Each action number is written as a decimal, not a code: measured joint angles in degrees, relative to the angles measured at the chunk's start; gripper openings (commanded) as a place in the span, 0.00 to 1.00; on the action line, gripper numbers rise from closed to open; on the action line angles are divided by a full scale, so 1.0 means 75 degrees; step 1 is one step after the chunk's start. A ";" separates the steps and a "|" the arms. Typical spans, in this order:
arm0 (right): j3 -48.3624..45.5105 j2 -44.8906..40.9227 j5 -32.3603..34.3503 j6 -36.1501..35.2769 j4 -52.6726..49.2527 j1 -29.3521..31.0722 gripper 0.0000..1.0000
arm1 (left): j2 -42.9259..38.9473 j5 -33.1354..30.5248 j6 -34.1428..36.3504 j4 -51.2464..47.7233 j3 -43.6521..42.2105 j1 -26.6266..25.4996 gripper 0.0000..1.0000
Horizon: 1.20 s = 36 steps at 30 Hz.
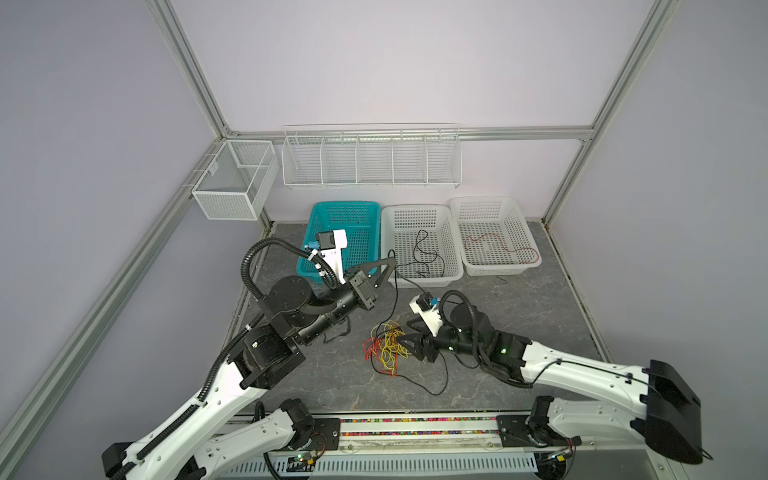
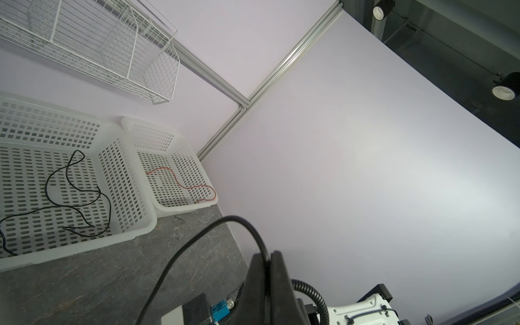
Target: Untangle the cables
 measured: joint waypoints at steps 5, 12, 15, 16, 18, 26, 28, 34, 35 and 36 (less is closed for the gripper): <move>0.0230 0.0653 -0.0067 0.0017 0.0705 0.0376 0.61 | -0.0134 -0.0003 -0.0085 0.0192 -0.0114 0.0000 0.00; 0.0737 0.1597 0.0256 0.0076 0.1600 0.0501 0.54 | -0.0367 -0.0023 -0.0175 0.0356 -0.0329 0.0000 0.00; 0.0892 0.2057 0.0382 0.0146 0.1868 0.0501 0.39 | -0.0463 -0.0032 -0.0198 0.0408 -0.0420 0.0000 0.00; 0.0933 0.2197 0.0411 0.0189 0.1929 0.0501 0.36 | -0.0495 -0.0032 -0.0198 0.0408 -0.0449 0.0000 0.00; 0.0991 0.2396 0.0487 0.0227 0.1985 0.0516 0.26 | -0.0554 -0.0035 -0.0201 0.0411 -0.0481 0.0000 0.00; 0.1058 0.2506 0.0764 0.0216 0.2092 0.0656 0.11 | -0.1052 -0.0128 -0.0195 0.0393 -0.0810 0.0000 0.00; 0.1058 0.2506 0.0790 0.0189 0.2110 0.0673 0.06 | -0.1169 -0.0166 -0.0195 0.0385 -0.0863 0.0000 0.00; 0.1058 0.1964 0.1017 0.0082 0.1711 0.0723 0.06 | -0.1521 -0.0379 -0.0044 -0.0003 -0.0973 0.0000 0.37; 0.1058 0.1728 0.1078 0.0038 0.1536 0.0723 0.06 | -0.1632 -0.0431 0.0026 -0.0085 -0.1055 0.0000 0.42; 0.1064 0.1460 0.1148 -0.0020 0.1361 0.0723 0.06 | -0.1731 -0.0472 0.0032 -0.0175 -0.1131 0.0000 0.45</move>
